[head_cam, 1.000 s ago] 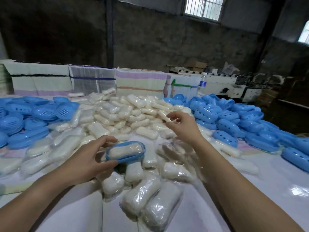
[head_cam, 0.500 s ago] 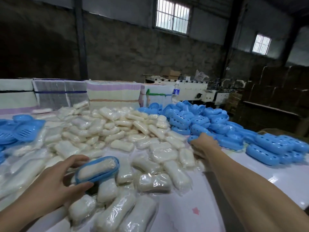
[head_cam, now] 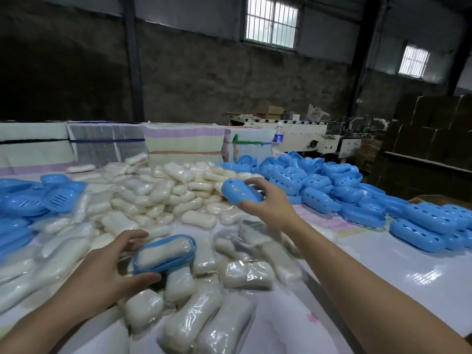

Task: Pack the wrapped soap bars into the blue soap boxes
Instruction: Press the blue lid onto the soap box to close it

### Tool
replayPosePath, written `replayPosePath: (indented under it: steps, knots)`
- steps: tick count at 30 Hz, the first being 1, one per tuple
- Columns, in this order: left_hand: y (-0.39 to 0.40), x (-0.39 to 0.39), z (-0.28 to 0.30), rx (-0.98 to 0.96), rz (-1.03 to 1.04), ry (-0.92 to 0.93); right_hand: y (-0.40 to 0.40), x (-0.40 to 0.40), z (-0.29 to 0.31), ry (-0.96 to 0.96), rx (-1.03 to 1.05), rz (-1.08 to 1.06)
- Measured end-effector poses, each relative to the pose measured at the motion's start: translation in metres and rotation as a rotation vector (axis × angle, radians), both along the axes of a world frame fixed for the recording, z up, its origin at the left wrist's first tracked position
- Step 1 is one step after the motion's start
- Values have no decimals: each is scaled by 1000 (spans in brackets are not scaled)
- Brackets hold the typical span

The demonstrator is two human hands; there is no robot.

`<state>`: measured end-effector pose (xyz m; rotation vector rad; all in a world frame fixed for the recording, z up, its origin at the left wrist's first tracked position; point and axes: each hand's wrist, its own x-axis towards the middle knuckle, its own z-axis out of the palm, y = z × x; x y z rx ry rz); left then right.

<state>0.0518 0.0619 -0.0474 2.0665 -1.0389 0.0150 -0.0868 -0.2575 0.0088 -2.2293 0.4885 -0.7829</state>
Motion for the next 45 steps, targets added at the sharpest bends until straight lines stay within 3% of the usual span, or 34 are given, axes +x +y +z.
replayPosePath:
  steps: [4, 9, 19, 37, 40, 45]
  knots:
    - [0, 0, -1, -17, -11, 27, 61, 27, 12, 97, -23, 354]
    - [-1, 2, -1, -100, -18, 104, 95, 48, -10, 165, -64, 555]
    - [-5, 0, 0, -199, 17, 250, 94, 37, -20, 134, -94, 638]
    - [-6, -6, 8, -225, -19, 330, 101, 35, -20, 164, -119, 712]
    - [-10, -9, 11, -316, -57, 391, 105, 33, -22, 166, -76, 749]
    - [-9, -11, 17, -439, -27, 472, 121, 39, -32, -43, -178, 666]
